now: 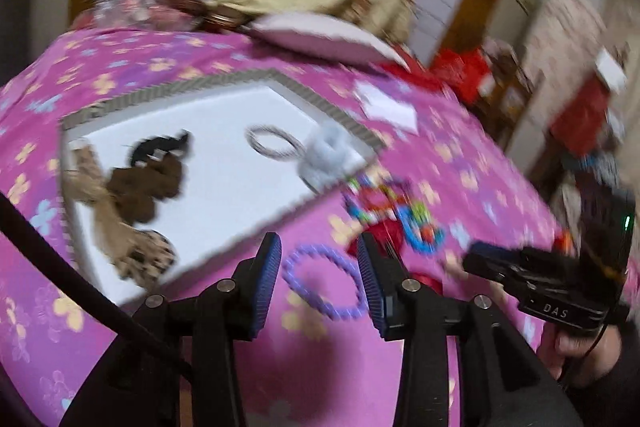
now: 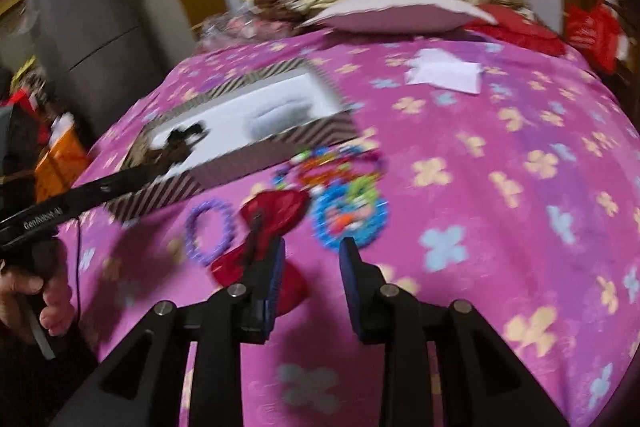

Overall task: Organize jewelry
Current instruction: 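Grasp the purple bead bracelet with left tool while right tool grasps the red satin bow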

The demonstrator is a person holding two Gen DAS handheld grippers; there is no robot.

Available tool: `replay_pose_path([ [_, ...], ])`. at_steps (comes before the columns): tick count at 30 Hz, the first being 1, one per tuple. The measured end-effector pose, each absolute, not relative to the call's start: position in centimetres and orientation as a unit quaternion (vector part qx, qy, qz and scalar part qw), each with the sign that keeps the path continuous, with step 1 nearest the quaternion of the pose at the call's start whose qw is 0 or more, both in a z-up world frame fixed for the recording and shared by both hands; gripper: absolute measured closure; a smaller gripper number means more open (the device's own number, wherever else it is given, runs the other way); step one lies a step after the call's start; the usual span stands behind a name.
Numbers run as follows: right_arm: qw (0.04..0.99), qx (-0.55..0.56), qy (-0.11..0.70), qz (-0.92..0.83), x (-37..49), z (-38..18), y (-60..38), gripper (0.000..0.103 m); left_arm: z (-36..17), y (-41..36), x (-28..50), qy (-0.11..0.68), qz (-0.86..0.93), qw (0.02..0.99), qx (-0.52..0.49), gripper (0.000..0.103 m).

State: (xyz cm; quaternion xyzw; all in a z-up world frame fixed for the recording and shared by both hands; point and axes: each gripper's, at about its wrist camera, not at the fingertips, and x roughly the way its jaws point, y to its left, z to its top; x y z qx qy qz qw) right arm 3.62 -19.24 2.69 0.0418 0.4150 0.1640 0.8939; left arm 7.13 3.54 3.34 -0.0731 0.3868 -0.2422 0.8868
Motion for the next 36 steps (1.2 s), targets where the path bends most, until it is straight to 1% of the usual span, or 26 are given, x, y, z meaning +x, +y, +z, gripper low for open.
replay_pose_path([
  [3,0.894,0.005,0.409,0.181,3.9,2.4,-16.8,0.074,1.8,2.2,7.6,0.418,-0.244,0.874,-0.045,0.068],
  [9,0.891,0.001,0.415,0.182,5.6,1.4,-14.7,0.069,-0.6,2.3,9.0,0.465,-0.196,0.862,-0.045,0.068],
  [14,0.883,-0.01,0.436,0.171,6.8,0.0,-14.1,0.069,-0.8,1.6,9.0,0.458,-0.198,0.866,-0.029,0.068],
  [16,0.882,-0.031,0.442,0.162,6.7,-0.6,-13.7,0.068,-0.9,1.3,9.1,0.456,-0.196,0.868,-0.026,0.068],
  [17,0.884,-0.04,0.437,0.162,6.5,-0.6,-13.6,0.064,-0.9,1.2,9.2,0.455,-0.195,0.868,-0.026,0.068],
  [20,0.883,-0.055,0.437,0.163,6.3,-0.8,-13.1,0.059,-0.9,1.0,9.5,0.452,-0.19,0.871,-0.025,0.068],
  [22,0.883,-0.052,0.438,0.163,6.2,-0.8,-13.2,0.058,-1.0,0.8,9.6,0.45,-0.189,0.873,-0.022,0.066],
  [23,0.883,-0.051,0.438,0.163,6.2,-0.8,-13.3,0.058,-1.0,0.6,9.7,0.449,-0.189,0.873,-0.018,0.063],
  [27,0.882,-0.064,0.438,0.159,6.2,-0.8,-13.0,0.058,-1.1,-0.1,9.5,0.444,-0.205,0.873,-0.002,0.046],
  [29,0.883,-0.071,0.437,0.157,6.0,-0.8,-12.9,0.058,-1.2,-0.6,9.3,0.435,-0.205,0.877,0.014,0.044],
  [31,0.883,-0.072,0.436,0.156,6.0,-0.8,-13.0,0.06,-1.2,-0.6,9.4,0.432,-0.203,0.878,0.015,0.043],
  [33,0.884,-0.075,0.435,0.155,5.9,-0.7,-13.0,0.068,-1.2,-0.7,9.4,0.432,-0.201,0.879,0.019,0.043],
  [35,0.885,-0.075,0.434,0.154,5.8,-0.7,-13.3,0.08,-1.2,-0.8,9.4,0.432,-0.199,0.879,0.024,0.043],
  [36,0.884,-0.077,0.435,0.153,5.8,-0.7,-13.5,0.082,-1.2,-0.8,9.4,0.432,-0.197,0.88,0.026,0.043],
])
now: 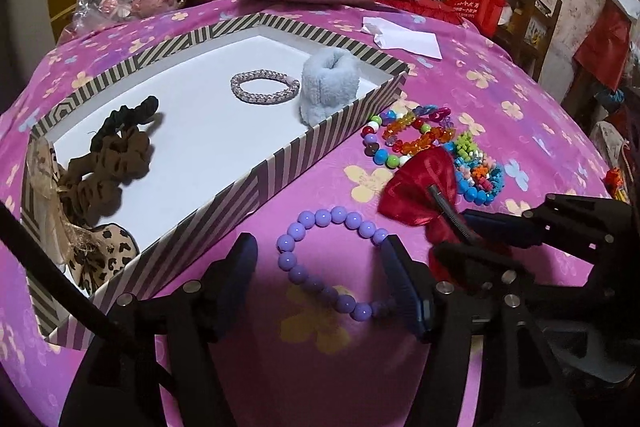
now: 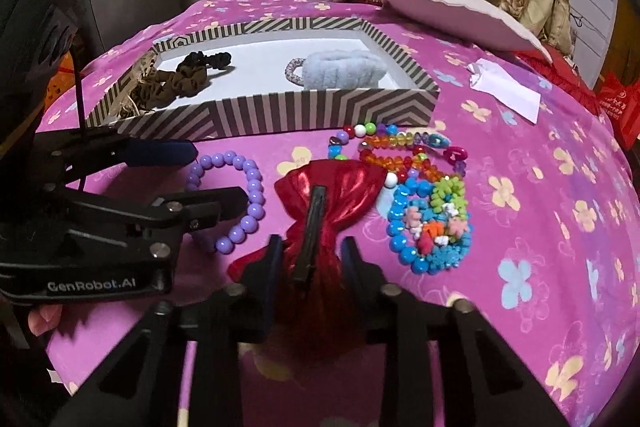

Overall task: Organize jewelry
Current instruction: 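Grasp the purple bead bracelet with left tool while right tool grasps the red satin bow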

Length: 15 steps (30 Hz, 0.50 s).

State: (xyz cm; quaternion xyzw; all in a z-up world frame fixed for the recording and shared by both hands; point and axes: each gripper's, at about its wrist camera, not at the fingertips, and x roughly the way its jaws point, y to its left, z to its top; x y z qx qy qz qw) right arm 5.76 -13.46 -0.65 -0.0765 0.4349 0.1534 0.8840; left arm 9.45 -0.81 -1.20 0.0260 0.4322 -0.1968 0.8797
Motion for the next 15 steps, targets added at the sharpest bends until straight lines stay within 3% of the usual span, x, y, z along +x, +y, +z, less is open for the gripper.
replay_pose_path([
  [7,0.894,-0.067,0.421,0.139,4.2,1.5,-15.5,0.086,-1.5,-1.4,9.3,0.431,-0.17,0.883,0.068,0.045],
  [10,0.904,-0.047,0.403,0.133,3.4,3.4,-17.2,0.086,-1.4,-1.5,9.1,0.43,-0.175,0.883,0.072,0.051],
  [15,0.904,-0.045,0.406,0.128,2.5,5.1,-19.3,0.086,-1.2,-1.9,8.6,0.426,-0.198,0.88,0.074,0.088],
])
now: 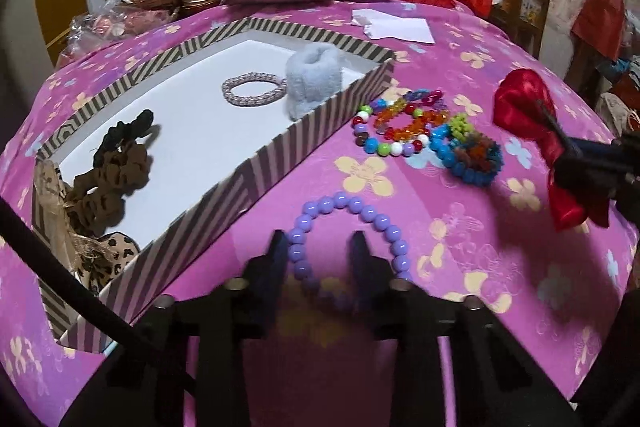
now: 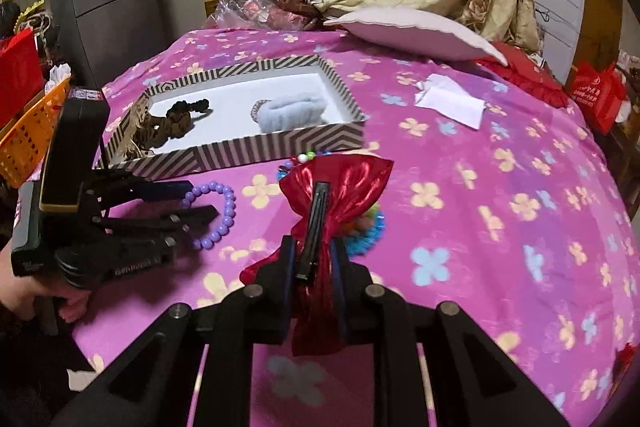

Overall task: Organize jewelry
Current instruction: 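Grasp the purple bead bracelet with left tool while right tool grasps the red satin bow, then lift the purple bead bracelet with left tool while right tool lifts the red satin bow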

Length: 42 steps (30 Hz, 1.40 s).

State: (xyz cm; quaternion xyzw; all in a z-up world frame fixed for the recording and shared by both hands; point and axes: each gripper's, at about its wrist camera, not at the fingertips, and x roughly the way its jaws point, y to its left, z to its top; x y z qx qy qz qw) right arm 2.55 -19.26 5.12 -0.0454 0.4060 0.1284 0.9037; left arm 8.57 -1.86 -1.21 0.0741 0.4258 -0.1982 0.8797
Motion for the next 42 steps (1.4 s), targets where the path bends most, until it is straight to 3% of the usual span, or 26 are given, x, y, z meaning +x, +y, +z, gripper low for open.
replay_pose_path([
  [2,0.903,-0.034,0.409,0.128,2.3,5.1,-20.1,0.086,-1.2,-1.7,8.6,0.429,-0.209,0.877,0.062,0.097],
  [10,0.905,-0.017,0.413,0.101,2.9,3.8,-20.9,0.086,1.7,-1.4,7.5,0.372,-0.271,0.888,0.006,0.097],
  [28,0.916,-0.007,0.389,0.098,2.8,4.7,-20.8,0.086,3.2,0.3,7.5,0.355,-0.268,0.895,-0.033,0.097],
  [42,0.914,-0.012,0.396,0.092,3.0,4.3,-20.7,0.086,2.2,0.1,8.0,0.381,-0.216,0.899,0.0,0.097],
])
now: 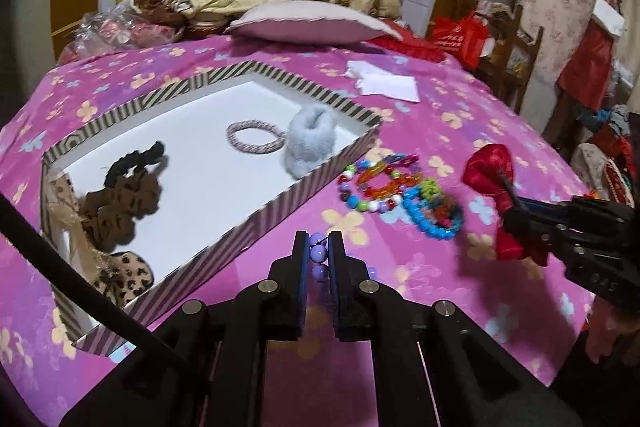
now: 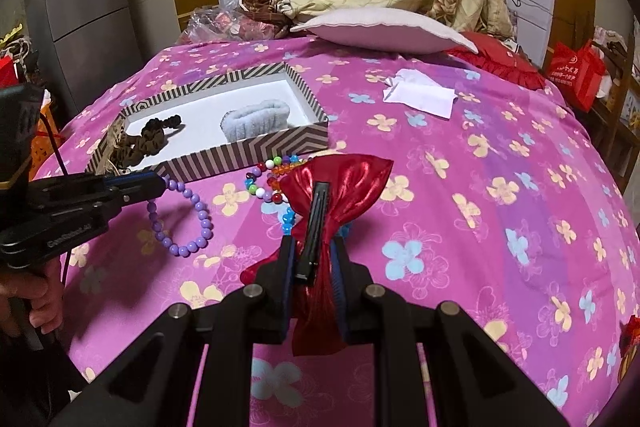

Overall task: Organize jewelry
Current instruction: 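Lift the purple bead bracelet with left tool while right tool lifts the red satin bow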

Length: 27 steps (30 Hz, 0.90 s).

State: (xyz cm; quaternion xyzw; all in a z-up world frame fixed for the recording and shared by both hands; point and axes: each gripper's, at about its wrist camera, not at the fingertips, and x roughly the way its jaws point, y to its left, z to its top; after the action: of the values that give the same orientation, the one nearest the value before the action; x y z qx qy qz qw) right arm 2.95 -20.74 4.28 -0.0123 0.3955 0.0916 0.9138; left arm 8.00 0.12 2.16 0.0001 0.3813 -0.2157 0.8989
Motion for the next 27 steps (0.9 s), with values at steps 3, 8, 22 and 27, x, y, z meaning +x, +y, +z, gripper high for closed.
replay_pose_path([
  [3,0.913,-0.013,0.398,0.092,2.99,4.27,-20.68,0.086,1.89,0.23,8.15,0.385,-0.203,0.9,0.006,0.097],
  [8,0.912,-0.014,0.399,0.091,2.98,4.22,-20.5,0.086,1.95,0.34,8.06,0.382,-0.201,0.902,0.009,0.097],
  [22,0.912,-0.02,0.399,0.092,2.97,4.12,-20.25,0.086,2.0,0.46,8.14,0.381,-0.198,0.903,0.011,0.097],
  [27,0.912,-0.021,0.399,0.091,2.93,4.15,-20.24,0.086,1.97,0.48,8.13,0.381,-0.198,0.903,0.011,0.097],
])
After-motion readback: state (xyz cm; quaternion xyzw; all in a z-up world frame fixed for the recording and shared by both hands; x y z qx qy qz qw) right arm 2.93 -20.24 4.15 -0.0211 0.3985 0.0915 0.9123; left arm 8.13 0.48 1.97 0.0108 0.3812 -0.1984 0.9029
